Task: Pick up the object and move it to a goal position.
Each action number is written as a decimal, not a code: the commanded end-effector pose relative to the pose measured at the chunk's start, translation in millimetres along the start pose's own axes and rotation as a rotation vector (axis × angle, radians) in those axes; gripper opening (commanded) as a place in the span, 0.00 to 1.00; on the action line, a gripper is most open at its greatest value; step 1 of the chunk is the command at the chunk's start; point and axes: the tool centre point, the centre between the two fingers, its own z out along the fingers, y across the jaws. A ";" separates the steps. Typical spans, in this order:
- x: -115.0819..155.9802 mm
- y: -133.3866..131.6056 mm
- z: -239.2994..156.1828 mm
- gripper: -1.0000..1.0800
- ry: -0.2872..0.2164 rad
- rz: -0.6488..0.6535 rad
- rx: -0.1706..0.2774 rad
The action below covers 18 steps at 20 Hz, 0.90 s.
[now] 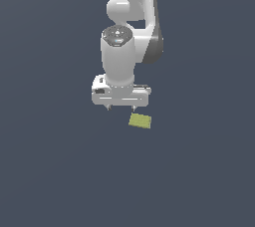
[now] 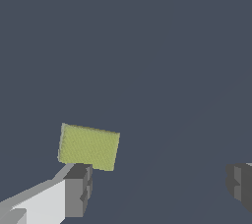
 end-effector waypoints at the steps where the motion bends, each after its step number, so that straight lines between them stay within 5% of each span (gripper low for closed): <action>1: 0.0 0.0 0.0 0.96 0.000 0.000 0.000; 18: -8.1 -18.6 13.2 0.96 -0.027 -0.037 0.028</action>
